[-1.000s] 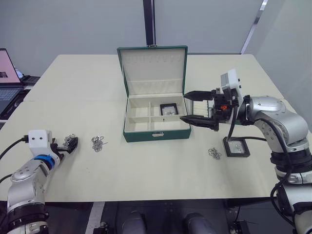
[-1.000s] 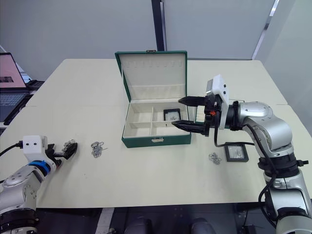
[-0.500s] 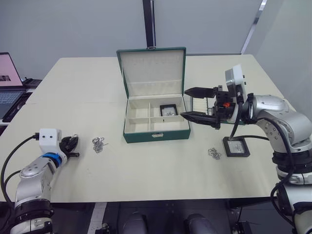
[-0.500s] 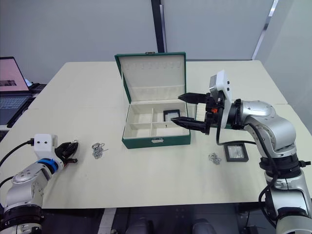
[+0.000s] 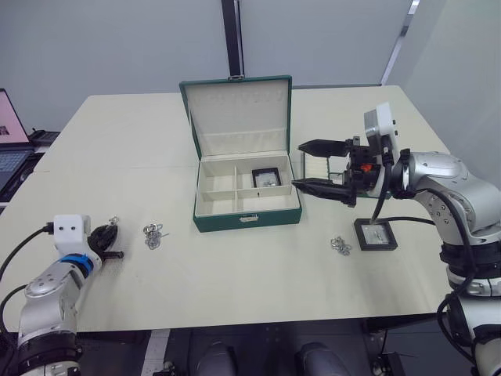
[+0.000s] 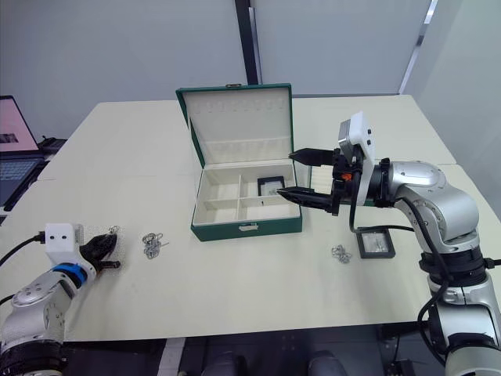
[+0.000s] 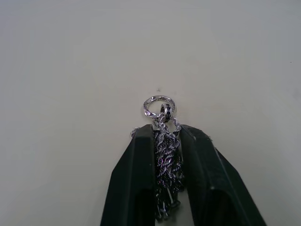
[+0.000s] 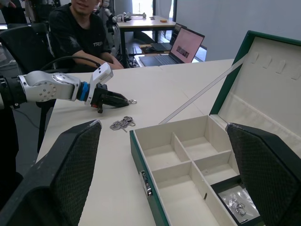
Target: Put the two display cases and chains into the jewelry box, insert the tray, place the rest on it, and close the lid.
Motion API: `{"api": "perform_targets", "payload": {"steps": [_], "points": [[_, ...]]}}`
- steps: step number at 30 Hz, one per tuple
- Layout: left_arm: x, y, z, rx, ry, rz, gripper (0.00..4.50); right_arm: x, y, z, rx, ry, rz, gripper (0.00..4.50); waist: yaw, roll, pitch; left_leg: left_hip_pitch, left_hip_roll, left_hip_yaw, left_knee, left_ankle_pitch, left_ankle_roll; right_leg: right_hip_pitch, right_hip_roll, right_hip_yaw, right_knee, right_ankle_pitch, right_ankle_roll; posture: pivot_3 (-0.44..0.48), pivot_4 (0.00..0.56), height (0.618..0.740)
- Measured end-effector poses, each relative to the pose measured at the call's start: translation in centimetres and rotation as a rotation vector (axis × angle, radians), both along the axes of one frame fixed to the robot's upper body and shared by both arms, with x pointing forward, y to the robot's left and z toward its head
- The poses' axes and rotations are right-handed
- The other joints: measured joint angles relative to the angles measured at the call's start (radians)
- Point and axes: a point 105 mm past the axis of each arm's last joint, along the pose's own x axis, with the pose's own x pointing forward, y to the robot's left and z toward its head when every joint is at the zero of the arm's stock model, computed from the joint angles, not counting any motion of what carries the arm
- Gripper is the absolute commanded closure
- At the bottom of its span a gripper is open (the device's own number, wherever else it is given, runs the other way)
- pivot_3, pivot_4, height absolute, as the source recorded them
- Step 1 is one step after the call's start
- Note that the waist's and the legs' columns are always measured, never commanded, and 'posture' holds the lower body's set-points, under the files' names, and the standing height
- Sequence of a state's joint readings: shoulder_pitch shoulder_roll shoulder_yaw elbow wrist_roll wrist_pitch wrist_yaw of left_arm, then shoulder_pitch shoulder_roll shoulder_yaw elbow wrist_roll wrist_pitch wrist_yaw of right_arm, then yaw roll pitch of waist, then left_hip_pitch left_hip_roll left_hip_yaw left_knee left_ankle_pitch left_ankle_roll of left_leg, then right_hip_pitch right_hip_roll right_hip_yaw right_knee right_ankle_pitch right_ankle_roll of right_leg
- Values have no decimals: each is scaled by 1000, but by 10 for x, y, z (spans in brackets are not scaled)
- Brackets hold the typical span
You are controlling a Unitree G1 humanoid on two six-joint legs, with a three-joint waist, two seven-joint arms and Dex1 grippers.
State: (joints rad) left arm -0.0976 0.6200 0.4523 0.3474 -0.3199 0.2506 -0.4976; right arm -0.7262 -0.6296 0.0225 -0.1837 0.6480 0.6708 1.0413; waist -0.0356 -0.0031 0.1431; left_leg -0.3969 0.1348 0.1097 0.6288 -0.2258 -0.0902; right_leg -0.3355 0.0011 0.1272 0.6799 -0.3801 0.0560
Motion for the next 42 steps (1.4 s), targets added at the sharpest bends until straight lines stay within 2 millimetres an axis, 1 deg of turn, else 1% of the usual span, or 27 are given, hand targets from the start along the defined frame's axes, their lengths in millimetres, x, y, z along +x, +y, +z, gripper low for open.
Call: {"api": "perform_targets", "payload": {"steps": [1, 2, 6, 9, 15, 18, 19, 20, 22, 23, 30, 37, 42], "points": [[-2, 0, 1, -9, -5, -5, 2284, 0, 0, 0, 1, 0, 1, 0, 0, 0, 0, 0, 0, 0, 0, 0, 0, 0, 0, 0, 0, 0, 0, 0, 150, 740], [-4, -1, 2, -13, -8, -11, 2107, 0, 0, 0, 1, 0, 1, 0, 0, -1, 0, 0, 0, 0, 0, 0, 0, 0, 0, 0, 0, 0, 0, 0, 150, 740], [-15, -5, 3, -25, -2, -48, 2107, 0, 1, 0, 8, -2, 5, 0, 2, -3, 1, -1, 0, 0, 0, 0, 0, -1, 0, 0, 0, 0, 0, 0, 150, 740], [-19, -5, 5, -38, 0, -61, 2107, 0, 2, 0, 10, -2, 6, 0, 2, -4, 2, -1, 0, 0, 0, 0, 0, -1, 0, 0, 0, 0, 0, 0, 150, 740], [-17, -2, 10, -37, 1, -49, 2107, 0, 2, 0, 13, 0, 5, 0, 3, -10, 6, -1, 0, -1, 0, 0, 0, -1, 0, -1, 0, 0, 0, 0, 150, 740], [-12, 4, 14, -25, -5, -20, 1558, 1, 2, -1, 14, 2, 2, 0, 3, -14, 8, -1, 0, -1, 0, 0, 0, -1, 0, -1, 0, 0, 0, 0, 150, 740], [-10, 5, 15, -24, -6, -11, 1172, 1, 2, -2, 15, 5, -2, 0, 3, -15, 8, -2, 0, -1, 0, 0, 0, -1, 0, -1, 0, 0, 0, 0, 150, 740], [-10, 7, 15, -21, -2, -5, 960, 1, 2, -2, 15, 7, -4, 0, 3, -16, 9, -2, 0, -1, 0, 0, 0, -2, 0, -1, 0, 0, 0, 0, 150, 740], [-10, 8, 15, -18, -2, 1, 280, 1, 2, -3, 16, 9, -8, 0, 2, -17, 9, -2, 0, 0, 0, 0, 0, -2, 0, -1, 0, 0, 0, 0, 150, 740], [-9, 8, 15, -17, -4, 0, 24, 2, 1, -3, 16, 9, -10, 0, 3, -17, 9, -2, 0, 0, 0, 0, 0, -2, 0, -1, 0, 0, 0, 0, 150, 740], [-6, 6, 17, -22, -8, -10, 24, 2, 1, -4, 16, 12, -12, 0, 3, -18, 10, -2, 0, -1, 0, 0, 0, -2, 0, -1, 0, 0, 0, 0, 150, 740], [2, 9, 17, -23, 2, 3, 24, 2, 1, -4, 16, 12, -12, 0, 3, -18, 10, -2, 0, -1, 0, 0, 0, -2, 0, -1, 0, 0, 0, 0, 150, 740], [2, 10, 17, -12, 20, -3, 24, 2, 1, -4, 16, 12, -12, 0, 3, -18, 10, -2, 0, 0, 0, 0, 0, -2, 0, -1, 0, 0, 0, 0, 150, 740]]}}
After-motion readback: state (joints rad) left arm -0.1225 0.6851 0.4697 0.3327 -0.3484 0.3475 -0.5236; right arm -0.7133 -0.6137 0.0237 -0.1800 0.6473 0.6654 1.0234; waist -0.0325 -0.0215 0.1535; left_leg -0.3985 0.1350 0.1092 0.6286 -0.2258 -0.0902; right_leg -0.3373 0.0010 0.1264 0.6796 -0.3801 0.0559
